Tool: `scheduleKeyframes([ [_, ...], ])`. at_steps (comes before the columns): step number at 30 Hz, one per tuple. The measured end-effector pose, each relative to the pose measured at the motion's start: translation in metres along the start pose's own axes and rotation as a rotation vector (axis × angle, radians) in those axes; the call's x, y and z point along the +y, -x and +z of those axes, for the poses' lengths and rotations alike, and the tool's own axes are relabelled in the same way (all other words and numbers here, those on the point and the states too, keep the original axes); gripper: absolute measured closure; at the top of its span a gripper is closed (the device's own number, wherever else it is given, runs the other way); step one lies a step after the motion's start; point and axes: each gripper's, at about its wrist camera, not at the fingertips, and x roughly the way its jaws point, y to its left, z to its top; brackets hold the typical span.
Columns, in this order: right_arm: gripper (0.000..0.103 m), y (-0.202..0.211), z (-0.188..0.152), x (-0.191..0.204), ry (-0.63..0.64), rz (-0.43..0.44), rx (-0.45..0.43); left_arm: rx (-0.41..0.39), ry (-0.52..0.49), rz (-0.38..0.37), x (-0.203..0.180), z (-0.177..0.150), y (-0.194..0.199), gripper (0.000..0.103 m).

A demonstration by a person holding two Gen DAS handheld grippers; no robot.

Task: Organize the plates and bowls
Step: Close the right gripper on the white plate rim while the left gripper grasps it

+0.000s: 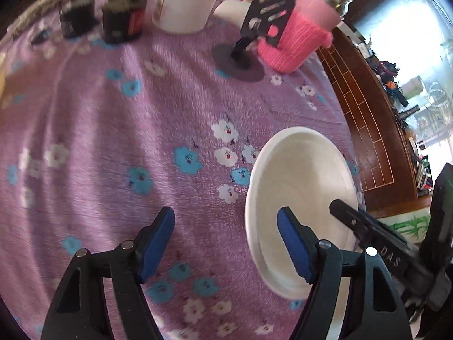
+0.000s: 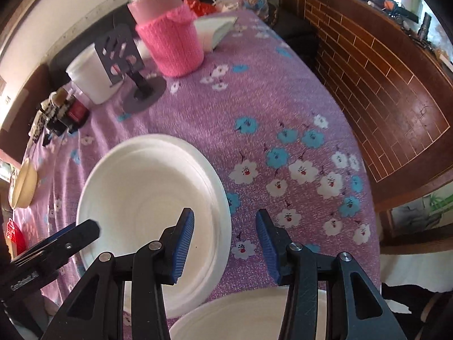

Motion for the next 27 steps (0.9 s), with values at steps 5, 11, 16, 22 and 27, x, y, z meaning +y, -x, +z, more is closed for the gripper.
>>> scheduleKeyframes([
  [5, 0.073, -0.005, 0.0, 0.006, 0.01, 0.021, 0.015, 0.005, -0.033, 0.008, -0.009, -0.006, -0.009, 0.029],
  [11, 0.088, 0.001, -0.004, 0.006, -0.007, 0.051, -0.026, 0.042, -0.077, -0.027, -0.013, -0.007, -0.01, 0.082],
  [16, 0.089, 0.008, -0.008, 0.015, -0.004, 0.06, -0.05, -0.005, -0.105, -0.01, -0.014, -0.013, 0.004, 0.088],
  [22, 0.09, 0.023, -0.02, 0.033, 0.012, 0.124, -0.081, -0.08, -0.095, 0.009, 0.005, -0.025, 0.034, 0.088],
  [27, 0.09, 0.034, -0.038, 0.067, 0.06, 0.158, -0.104, -0.131, -0.073, 0.029, 0.035, -0.044, 0.064, 0.088],
])
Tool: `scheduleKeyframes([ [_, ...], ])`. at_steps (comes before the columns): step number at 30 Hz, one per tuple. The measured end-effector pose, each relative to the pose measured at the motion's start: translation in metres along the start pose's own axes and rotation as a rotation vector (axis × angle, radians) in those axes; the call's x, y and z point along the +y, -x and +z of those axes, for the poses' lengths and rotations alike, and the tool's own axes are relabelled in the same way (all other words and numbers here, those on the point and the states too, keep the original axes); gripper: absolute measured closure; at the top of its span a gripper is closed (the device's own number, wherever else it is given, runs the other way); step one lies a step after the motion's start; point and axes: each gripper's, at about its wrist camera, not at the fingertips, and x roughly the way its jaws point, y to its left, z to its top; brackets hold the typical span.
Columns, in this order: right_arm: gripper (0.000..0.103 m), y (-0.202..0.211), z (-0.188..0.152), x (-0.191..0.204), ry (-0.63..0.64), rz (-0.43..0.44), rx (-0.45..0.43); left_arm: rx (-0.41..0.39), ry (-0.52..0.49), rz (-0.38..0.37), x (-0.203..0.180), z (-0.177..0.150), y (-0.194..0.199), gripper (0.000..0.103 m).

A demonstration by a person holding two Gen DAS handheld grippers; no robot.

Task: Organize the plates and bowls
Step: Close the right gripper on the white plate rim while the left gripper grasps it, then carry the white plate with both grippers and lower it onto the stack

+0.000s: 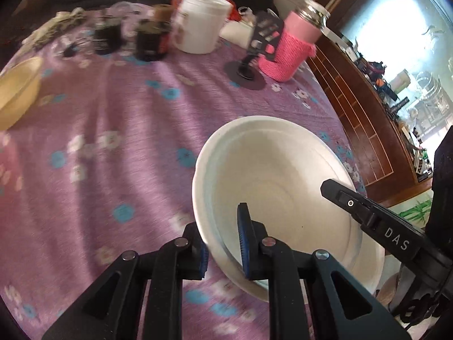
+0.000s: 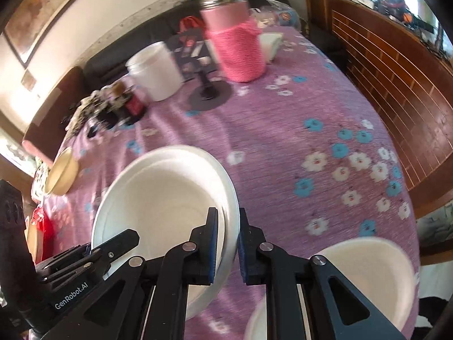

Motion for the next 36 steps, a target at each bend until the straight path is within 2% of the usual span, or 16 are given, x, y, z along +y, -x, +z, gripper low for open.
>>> scheduleKeyframes([
  [9, 0.09, 0.005, -0.032, 0.086, 0.091, 0.105, -0.014, -0.135, 0.099, 0.052, 0.078, -0.031, 0.073, 0.088],
  [21, 0.089, 0.017, -0.062, 0.24, 0.262, 0.214, -0.033, -0.34, 0.219, 0.169, 0.183, -0.06, 0.183, 0.088],
  [29, 0.089, 0.021, -0.072, 0.32, 0.34, 0.271, -0.044, -0.413, 0.301, 0.209, 0.24, -0.068, 0.229, 0.087],
  [36, 0.089, 0.012, -0.077, 0.383, 0.383, 0.339, -0.027, -0.46, 0.356, 0.277, 0.288, -0.074, 0.266, 0.087],
])
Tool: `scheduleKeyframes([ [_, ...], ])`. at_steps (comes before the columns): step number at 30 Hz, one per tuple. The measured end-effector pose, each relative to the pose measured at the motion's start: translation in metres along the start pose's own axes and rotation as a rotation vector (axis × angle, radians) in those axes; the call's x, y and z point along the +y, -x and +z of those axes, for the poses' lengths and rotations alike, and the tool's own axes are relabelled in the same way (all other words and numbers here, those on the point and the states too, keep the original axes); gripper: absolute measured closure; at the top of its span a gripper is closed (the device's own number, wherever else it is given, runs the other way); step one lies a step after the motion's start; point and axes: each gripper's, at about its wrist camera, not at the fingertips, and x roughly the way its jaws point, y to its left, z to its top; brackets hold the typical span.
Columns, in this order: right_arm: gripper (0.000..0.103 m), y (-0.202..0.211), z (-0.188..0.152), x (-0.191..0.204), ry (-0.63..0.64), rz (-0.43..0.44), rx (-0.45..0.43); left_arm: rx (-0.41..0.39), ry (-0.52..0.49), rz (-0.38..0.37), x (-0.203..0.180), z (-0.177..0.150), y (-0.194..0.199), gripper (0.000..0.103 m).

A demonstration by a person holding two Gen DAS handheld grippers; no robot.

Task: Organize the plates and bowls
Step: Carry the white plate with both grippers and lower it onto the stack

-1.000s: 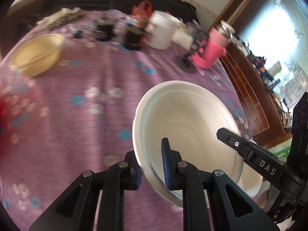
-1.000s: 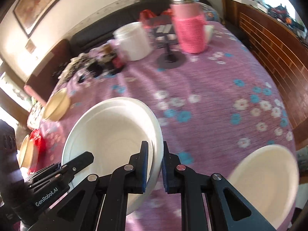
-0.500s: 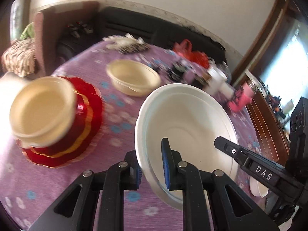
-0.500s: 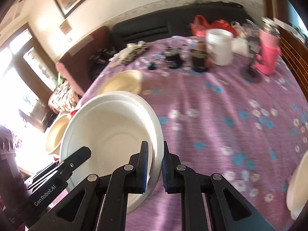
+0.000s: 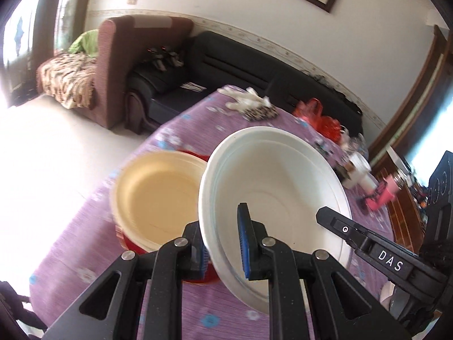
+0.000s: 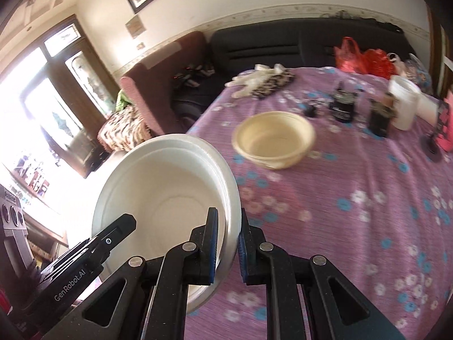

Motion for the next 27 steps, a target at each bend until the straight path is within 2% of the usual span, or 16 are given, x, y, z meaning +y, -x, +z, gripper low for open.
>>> scheduleKeyframes([
  [8, 0.089, -0.052, 0.011, 0.052, 0.04, 0.021, 0.047, 0.0, 0.067, 0.06, 0.054, 0.019, -0.009, 0.087],
  [15, 0.089, -0.089, 0.008, 0.061, 0.04, 0.008, 0.099, 0.033, 0.113, 0.074, 0.081, 0.022, -0.035, 0.087],
  [21, 0.089, -0.103, 0.004, 0.063, 0.052, -0.003, 0.102, 0.045, 0.138, 0.053, 0.09, 0.021, -0.043, 0.087],
  [27, 0.089, -0.107, 0.005, 0.068, 0.079, -0.021, 0.089, 0.025, 0.176, -0.001, 0.1, 0.022, -0.036, 0.077],
])
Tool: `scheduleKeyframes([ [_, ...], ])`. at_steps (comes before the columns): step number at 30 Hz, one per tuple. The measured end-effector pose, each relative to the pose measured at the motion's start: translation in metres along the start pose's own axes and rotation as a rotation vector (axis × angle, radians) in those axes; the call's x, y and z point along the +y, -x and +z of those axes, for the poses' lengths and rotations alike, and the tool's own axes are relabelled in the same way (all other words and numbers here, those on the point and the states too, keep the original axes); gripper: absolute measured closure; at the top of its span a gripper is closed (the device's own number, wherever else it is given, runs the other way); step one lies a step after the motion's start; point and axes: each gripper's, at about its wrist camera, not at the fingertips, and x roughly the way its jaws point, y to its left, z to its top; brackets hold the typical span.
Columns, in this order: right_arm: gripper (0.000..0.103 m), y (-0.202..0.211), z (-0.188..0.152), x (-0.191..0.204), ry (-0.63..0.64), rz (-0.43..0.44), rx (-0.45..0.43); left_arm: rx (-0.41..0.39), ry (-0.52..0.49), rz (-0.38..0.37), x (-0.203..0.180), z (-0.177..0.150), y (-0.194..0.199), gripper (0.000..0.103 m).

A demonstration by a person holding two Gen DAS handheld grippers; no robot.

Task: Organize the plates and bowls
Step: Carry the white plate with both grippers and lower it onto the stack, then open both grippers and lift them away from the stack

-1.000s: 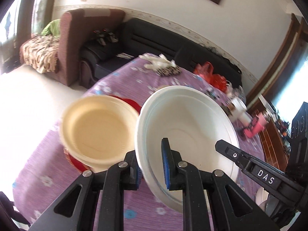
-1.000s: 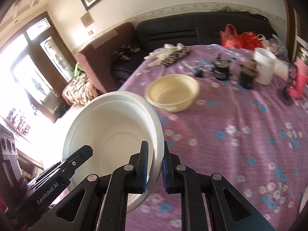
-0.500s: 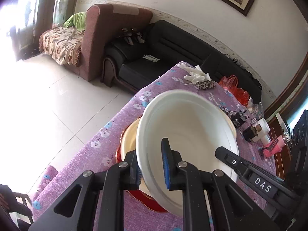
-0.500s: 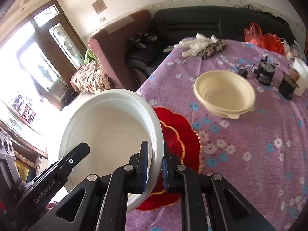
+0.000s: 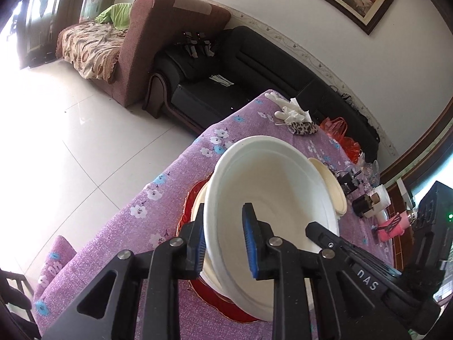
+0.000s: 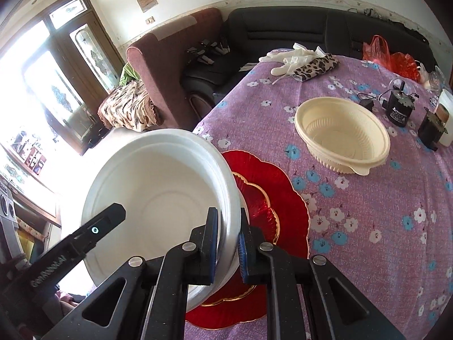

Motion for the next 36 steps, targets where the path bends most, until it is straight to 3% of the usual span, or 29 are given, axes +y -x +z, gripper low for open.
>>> scheduleKeyframes([
  [4, 0.088, -0.002, -0.002, -0.001, -0.017, 0.011, -0.004, -0.057, 0.005, 0.008, 0.0, 0.0, 0.013, 0.044],
  [10, 0.087, 0.002, -0.005, -0.001, -0.007, 0.015, -0.05, -0.107, 0.001, 0.025, 0.0, 0.0, 0.028, 0.039],
  [14, 0.058, 0.016, -0.004, -0.002, -0.005, 0.041, -0.125, -0.116, 0.002, 0.026, 0.0, -0.003, 0.036, 0.038],
  [15, 0.055, 0.022, -0.005, -0.003, -0.008, 0.039, -0.145, -0.118, -0.003, 0.025, -0.001, -0.004, 0.039, 0.038],
  [21, 0.054, 0.056, 0.001, -0.012, -0.023, 0.021, -0.221, -0.141, -0.026, 0.022, -0.011, -0.018, 0.053, 0.036],
  [26, 0.054, 0.109, 0.041, -0.002, -0.032, 0.069, -0.294, -0.144, -0.031, 0.005, -0.025, -0.024, 0.064, 0.035],
  [28, 0.044, 0.141, 0.046, 0.009, 0.008, 0.102, -0.345, -0.152, -0.053, 0.004, -0.032, -0.03, 0.069, 0.032],
  [29, 0.03, 0.15, 0.042, 0.012, 0.028, 0.1, -0.371, -0.16, -0.072, 0.007, -0.037, -0.033, 0.072, 0.031],
  [30, 0.016, 0.163, 0.031, 0.015, 0.069, 0.073, -0.421, -0.169, -0.093, 0.011, -0.042, -0.038, 0.074, 0.03],
  [31, 0.012, 0.169, 0.021, 0.016, 0.095, 0.045, -0.449, -0.181, -0.125, 0.015, -0.05, -0.044, 0.076, 0.028],
  [33, 0.009, 0.172, -0.007, 0.01, 0.151, -0.051, -0.498, -0.2, -0.179, 0.025, -0.064, -0.056, 0.078, 0.025],
  [36, 0.009, 0.152, -0.051, -0.022, 0.187, -0.182, -0.483, -0.198, -0.234, 0.011, -0.086, -0.07, 0.076, 0.025],
])
